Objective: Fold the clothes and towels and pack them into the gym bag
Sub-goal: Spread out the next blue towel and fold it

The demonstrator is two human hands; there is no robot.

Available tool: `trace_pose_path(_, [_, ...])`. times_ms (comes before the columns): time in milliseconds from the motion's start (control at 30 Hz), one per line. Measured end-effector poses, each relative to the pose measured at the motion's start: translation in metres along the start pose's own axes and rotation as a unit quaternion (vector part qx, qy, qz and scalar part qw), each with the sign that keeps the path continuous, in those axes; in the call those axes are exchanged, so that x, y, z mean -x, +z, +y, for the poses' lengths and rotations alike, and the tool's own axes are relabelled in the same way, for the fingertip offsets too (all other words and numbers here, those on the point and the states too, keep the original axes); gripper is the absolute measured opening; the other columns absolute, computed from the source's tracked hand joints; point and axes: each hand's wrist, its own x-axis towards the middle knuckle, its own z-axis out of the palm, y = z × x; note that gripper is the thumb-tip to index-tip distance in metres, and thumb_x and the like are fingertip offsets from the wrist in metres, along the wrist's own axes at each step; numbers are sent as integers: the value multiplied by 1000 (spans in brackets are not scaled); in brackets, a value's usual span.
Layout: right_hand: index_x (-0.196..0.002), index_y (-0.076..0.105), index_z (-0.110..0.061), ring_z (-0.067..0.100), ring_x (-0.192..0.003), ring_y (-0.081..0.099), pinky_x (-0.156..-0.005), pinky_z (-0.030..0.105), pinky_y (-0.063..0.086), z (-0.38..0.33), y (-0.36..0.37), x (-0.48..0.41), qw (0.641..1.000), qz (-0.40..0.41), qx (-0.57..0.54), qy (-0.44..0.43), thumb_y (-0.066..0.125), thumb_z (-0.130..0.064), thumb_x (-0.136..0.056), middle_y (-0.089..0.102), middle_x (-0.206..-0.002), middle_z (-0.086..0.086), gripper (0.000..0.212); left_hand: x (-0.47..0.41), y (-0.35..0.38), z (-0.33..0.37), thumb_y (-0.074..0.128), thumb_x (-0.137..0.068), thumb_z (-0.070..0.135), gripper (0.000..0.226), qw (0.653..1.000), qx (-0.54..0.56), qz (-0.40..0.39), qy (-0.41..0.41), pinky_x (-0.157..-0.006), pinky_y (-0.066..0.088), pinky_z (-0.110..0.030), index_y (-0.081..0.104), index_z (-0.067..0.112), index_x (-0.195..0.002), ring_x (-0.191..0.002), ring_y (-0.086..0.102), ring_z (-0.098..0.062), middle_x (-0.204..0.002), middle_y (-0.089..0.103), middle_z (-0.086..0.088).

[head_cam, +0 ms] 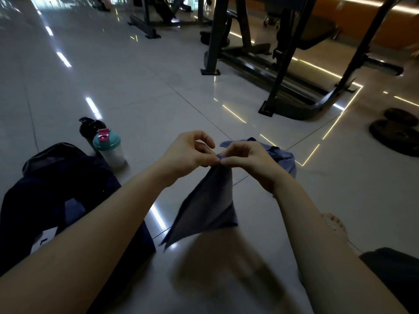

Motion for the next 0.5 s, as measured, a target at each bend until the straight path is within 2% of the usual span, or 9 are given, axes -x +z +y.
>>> trace_pose_path(100, [-98, 66, 5, 26, -106, 66, -98, 32, 51, -5, -1, -2, 1000, -7, -19, -4, 68, -5, -90, 69, -103, 22, 13, 2, -4, 4, 83, -78, 2, 26, 1000, -15, 2, 8, -72, 56, -25, 66, 4, -97, -73, 69, -15, -78, 73, -9])
trace_pose_path(233, [-110, 67, 0, 19, -106, 67, -96, 31, 53, -10, -4, -2, 998, -33, -45, 15, 66, -7, -92, 70, -109, 13, 18, 0, -9, 15, 83, -78, 2, 23, 999, -34, -6, 42, -76, 58, -26, 67, 4, -95, -75, 71, -18, -83, 73, -15])
trace_pose_path(300, [-103, 70, -7, 18, -104, 66, -97, 34, 52, -10, -6, 1, 998, -38, -40, 16, 66, -13, -93, 70, -108, 13, 12, -2, -7, 21, 82, -79, 2, 22, 996, -60, -10, 67, -76, 58, -24, 66, 4, -94, -77, 72, -19, -85, 74, -14])
trace_pose_path(367, [-96, 70, -10, 17, -97, 65, -94, 33, 51, -12, -10, 4, 998, -33, -43, 16, 66, -16, -94, 69, -98, 9, 8, -5, -1, 22, 80, -81, 3, 19, 994, -64, -7, 87, -78, 59, -26, 66, 5, -95, -83, 72, -23, -88, 73, -13])
trace_pose_path(433, [-93, 66, -10, 13, -89, 63, -84, 28, 51, -15, -16, 8, 998, -27, -57, 5, 65, -15, -93, 67, -89, 2, 6, -7, 4, 18, 77, -84, 2, 18, 996, -16, -36, 78, -84, 59, -34, 67, 2, -99, -92, 72, -29, -95, 73, -17])
trace_pose_path(500, [-92, 62, -8, 13, -84, 62, -77, 24, 50, -19, -22, 10, 996, -17, -92, -7, 64, -12, -92, 65, -86, 2, 4, -10, 7, 8, 77, -86, 5, 19, 994, 10, -101, 52, -90, 57, -39, 69, 2, -103, -98, 71, -30, -100, 74, -17])
